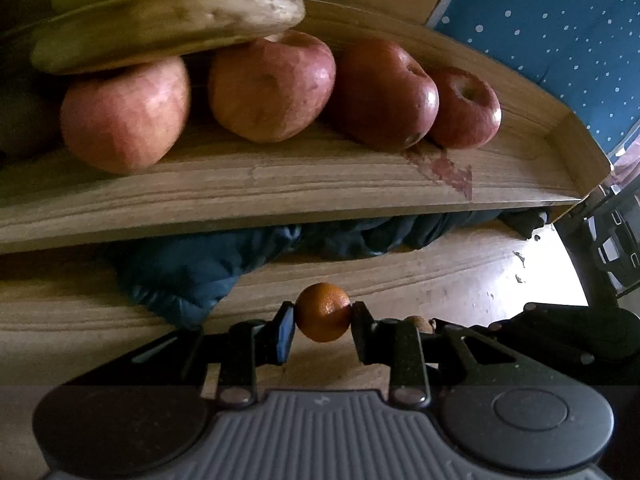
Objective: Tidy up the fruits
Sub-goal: 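Carry the orange in the left gripper over the tray while the right carries the brown fruit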
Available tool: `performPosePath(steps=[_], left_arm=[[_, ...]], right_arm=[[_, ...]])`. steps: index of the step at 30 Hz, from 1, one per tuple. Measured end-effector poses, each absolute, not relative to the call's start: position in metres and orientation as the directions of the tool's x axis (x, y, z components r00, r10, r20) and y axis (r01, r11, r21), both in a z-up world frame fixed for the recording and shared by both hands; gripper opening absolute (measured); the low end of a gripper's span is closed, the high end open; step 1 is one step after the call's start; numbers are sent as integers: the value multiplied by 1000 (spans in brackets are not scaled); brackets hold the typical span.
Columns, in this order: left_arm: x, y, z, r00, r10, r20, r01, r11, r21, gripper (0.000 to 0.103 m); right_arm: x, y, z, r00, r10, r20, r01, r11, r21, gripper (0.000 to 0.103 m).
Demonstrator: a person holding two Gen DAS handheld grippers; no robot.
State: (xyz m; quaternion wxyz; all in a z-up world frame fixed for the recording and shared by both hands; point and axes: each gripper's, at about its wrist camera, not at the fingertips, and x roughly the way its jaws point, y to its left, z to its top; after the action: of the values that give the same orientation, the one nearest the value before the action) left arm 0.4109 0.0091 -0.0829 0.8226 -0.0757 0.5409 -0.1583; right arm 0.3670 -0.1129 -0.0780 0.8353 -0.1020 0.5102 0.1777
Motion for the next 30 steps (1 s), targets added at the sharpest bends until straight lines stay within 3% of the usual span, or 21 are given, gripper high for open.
performPosePath(steps=[30], left_arm=[[327, 34, -58, 414, -307, -857, 109, 951, -289, 33]], right_arm=[[297, -93, -42, 421, 267, -867, -503, 864, 22, 29]])
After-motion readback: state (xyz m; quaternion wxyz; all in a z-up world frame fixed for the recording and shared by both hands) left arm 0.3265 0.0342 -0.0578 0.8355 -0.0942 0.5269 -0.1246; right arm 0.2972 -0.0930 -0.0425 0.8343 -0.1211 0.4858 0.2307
